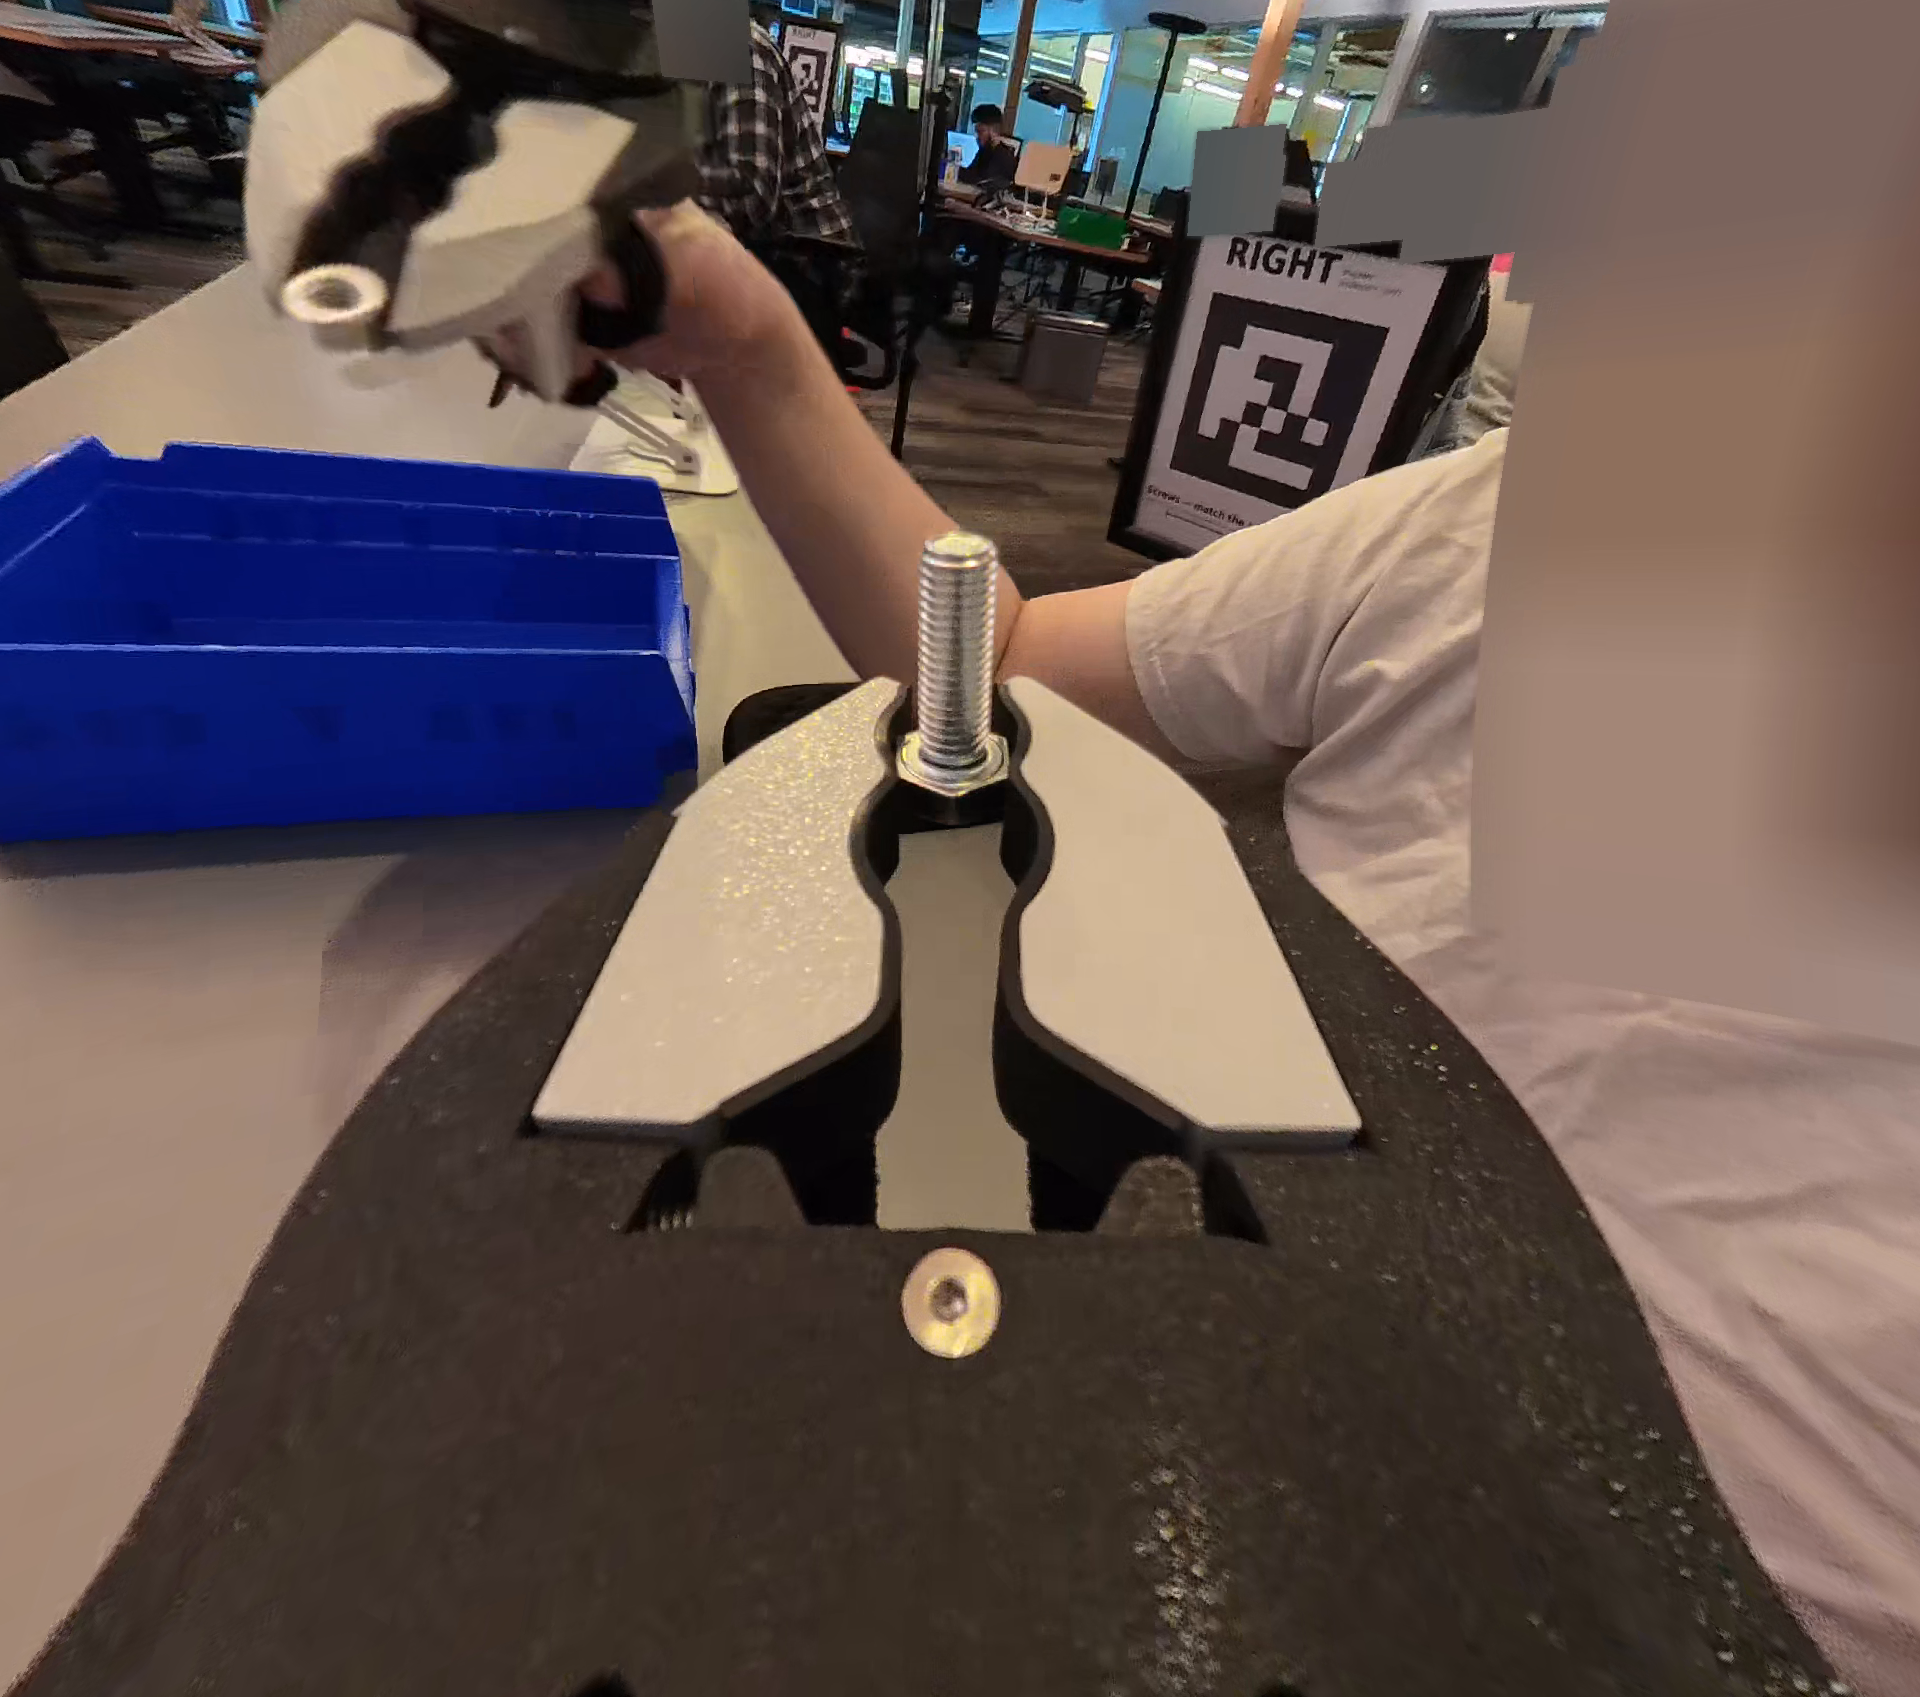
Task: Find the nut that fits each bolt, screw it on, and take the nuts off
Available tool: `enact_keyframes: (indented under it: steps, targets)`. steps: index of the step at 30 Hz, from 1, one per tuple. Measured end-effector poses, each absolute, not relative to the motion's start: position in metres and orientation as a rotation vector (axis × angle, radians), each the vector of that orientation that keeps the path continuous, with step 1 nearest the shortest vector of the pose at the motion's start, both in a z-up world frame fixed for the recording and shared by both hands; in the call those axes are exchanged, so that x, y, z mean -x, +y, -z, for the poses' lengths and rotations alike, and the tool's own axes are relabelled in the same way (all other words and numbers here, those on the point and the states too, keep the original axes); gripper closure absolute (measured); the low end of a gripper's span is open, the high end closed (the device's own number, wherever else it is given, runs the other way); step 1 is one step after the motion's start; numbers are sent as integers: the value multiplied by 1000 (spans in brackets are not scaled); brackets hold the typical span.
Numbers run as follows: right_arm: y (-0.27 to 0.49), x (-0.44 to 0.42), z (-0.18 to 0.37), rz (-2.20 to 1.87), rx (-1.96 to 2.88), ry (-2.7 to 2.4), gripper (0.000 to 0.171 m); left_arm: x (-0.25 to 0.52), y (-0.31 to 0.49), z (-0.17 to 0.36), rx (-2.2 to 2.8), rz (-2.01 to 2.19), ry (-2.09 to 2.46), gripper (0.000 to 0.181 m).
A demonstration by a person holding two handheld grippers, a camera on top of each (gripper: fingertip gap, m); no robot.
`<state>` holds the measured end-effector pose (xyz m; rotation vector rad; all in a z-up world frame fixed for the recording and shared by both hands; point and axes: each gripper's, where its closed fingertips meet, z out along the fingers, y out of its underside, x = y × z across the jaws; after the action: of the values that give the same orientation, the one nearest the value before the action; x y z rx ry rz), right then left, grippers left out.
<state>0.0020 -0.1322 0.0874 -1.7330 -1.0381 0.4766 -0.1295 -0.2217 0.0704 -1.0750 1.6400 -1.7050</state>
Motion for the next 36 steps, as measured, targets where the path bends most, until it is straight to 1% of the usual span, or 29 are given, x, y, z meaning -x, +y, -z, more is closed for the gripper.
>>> enact_keyframes:
  steps: [2,3,6,8,10,13,14,15,17,19,22,24,27,31,34,36]
  targets:
    - [-120,-93,-41,-143,2092,-854,154,129,-217,-68,1086,1657,1644,168]
    - [-123,-133,-14,-52,2262,-769,154,128,-214,-66,1098,1625,1646,168]
    - [-138,-214,61,-8,2677,-497,153,127,-205,-62,1138,1561,1645,168]
    - [-147,-240,100,-37,2846,-393,153,127,-202,-61,1153,1556,1633,168]
    - [-156,-255,127,-35,2977,-345,153,127,-200,-60,1164,1554,1628,168]
    - [-154,-255,140,-68,3007,-341,153,126,-199,-57,1174,1539,1640,168]
    - [-150,-254,138,-82,2992,-317,152,126,-199,-56,1177,1535,1645,168]
    - [-144,-253,134,-89,2961,-286,143,125,-199,-54,1180,1529,1648,168]
    - [-133,-251,119,-80,2877,-251,139,125,-199,-53,1186,1523,1651,168]
    - [-124,-255,99,25,2789,-264,135,124,-198,-52,1192,1511,1649,167]
    - [-111,-246,58,151,2620,-325,135,123,-192,-50,1206,1454,1641,168]
    - [-100,-222,23,177,2458,-421,136,121,-188,-46,1221,1398,1640,167]
    - [-92,-148,-30,76,2155,-670,136,118,-181,-39,1252,1323,1638,167]
    - [-120,-13,-91,-362,1729,-978,137,115,-172,-28,1299,1227,1645,167]
    - [-153,66,-110,-686,1519,-1125,140,113,-168,-27,1328,1239,1614,167]
    - [-164,100,-105,-799,1489,-1190,140,113,-164,-29,1345,1263,1573,168]
